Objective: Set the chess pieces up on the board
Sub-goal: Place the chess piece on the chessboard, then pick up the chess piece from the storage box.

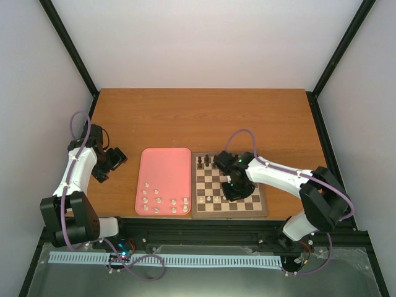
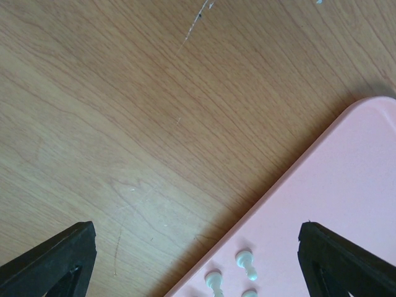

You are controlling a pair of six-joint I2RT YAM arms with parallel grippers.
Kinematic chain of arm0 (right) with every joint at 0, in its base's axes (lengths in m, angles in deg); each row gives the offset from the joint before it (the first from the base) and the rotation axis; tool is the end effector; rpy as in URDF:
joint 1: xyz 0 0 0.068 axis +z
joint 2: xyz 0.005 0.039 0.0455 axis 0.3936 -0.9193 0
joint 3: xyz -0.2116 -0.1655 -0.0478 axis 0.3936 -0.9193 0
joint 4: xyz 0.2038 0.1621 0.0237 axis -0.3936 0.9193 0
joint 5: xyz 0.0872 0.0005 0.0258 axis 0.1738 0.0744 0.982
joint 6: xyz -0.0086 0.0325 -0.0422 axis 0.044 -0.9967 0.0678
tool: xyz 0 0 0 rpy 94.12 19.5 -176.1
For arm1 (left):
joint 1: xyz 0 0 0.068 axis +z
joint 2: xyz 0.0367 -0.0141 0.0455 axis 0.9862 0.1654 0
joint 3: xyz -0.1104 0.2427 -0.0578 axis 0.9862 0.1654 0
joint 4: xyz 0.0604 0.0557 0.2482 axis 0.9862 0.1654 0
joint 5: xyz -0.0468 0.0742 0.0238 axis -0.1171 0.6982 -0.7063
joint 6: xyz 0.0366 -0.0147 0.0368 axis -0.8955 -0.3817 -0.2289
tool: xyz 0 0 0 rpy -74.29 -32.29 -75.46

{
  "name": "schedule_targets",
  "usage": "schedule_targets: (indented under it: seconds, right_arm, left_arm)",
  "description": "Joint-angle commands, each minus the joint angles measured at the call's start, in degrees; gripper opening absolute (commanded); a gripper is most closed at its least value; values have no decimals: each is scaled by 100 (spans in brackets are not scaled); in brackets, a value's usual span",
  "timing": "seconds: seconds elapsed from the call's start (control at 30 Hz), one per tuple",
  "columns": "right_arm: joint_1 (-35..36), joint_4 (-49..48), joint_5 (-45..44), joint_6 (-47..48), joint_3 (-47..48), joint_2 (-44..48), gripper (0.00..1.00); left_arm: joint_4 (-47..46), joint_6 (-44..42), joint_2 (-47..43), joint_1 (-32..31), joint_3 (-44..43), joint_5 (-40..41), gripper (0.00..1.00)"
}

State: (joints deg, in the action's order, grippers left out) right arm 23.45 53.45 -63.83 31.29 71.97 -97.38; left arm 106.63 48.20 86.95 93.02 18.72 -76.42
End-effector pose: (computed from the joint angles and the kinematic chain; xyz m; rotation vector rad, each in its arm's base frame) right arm 0.1648 0.1791 0.1813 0.4741 -3.0509 -0.1142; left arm 0.2189 0.0453 0.2371 -1.1694 2.6941 -0.1961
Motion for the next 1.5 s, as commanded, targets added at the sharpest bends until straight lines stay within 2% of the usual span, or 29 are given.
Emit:
schedule_targets:
  seconds: [0.0,0.2,0.33,0.53,0.77,0.97,1.1,1.27,1.47]
  right_arm:
    - [39,223,-20,-45,206,215,19]
    - [39,723,-367,-86,750,459,29]
    - [30,1020,-724,66,1536,240,33]
    - [147,842,-501,362,2615,-506,40]
    - [878,348,-117,600,4166,-1842,46]
    - [1292,-56,450,797,5379,-3140,47]
    - [1538,123,675,1134,6112,-3949,48]
    - [1673,262,1012,1428,6694,-4514,49]
    - [1691,387,1231,1530,6895,-4883,49]
  left_arm:
    - [-62,37,-96,36,-32,-26,100]
    - [-88,46,-90,34,-28,-48,100]
    - [-98,43,-83,32,-10,-69,100]
    - [-78,42,-104,31,-26,-99,100]
    - [-88,57,-181,36,28,-115,100]
    - [-97,76,-218,35,58,-168,100]
    - [-88,81,-254,32,67,-185,100]
    - [-92,81,-277,34,89,-204,100]
    - [-110,90,-294,30,104,-232,100]
